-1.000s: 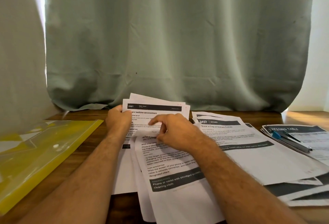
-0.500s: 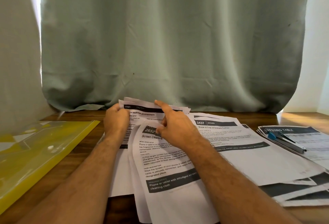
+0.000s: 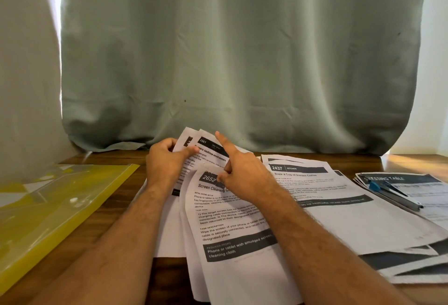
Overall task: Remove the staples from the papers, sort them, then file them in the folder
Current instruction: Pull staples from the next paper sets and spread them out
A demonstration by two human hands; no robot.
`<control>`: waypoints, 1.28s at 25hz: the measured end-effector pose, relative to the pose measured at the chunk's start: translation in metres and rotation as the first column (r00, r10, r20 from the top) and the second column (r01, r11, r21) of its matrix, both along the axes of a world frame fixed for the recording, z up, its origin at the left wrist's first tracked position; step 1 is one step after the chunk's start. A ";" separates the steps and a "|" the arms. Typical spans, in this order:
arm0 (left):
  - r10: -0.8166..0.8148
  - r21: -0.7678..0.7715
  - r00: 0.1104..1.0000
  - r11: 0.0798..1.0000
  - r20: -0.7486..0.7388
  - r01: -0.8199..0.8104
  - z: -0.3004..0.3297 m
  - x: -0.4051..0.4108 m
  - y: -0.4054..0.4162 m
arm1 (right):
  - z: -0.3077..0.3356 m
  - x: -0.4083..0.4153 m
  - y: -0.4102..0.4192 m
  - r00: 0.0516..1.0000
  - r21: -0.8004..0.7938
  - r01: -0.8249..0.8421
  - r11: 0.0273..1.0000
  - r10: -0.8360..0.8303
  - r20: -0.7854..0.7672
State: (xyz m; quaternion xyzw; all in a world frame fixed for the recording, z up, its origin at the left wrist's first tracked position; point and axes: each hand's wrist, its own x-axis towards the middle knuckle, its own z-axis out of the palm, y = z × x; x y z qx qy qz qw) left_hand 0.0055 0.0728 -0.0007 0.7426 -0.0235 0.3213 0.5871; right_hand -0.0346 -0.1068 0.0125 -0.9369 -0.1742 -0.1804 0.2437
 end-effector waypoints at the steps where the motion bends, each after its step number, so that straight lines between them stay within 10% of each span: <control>1: -0.015 -0.014 1.000 1.000 0.004 0.015 0.001 -0.001 -0.001 | -0.001 0.001 0.001 1.000 -0.004 0.000 1.000 0.001 0.012; 22: -0.091 0.076 0.990 0.994 0.110 0.082 -0.003 0.006 -0.005 | -0.001 0.003 0.002 0.999 -0.019 -0.007 1.000 0.008 0.031; 32: 0.166 -0.214 0.951 0.971 0.262 -0.111 0.015 -0.005 -0.002 | -0.002 0.004 0.002 1.000 -0.023 -0.012 1.000 0.012 0.007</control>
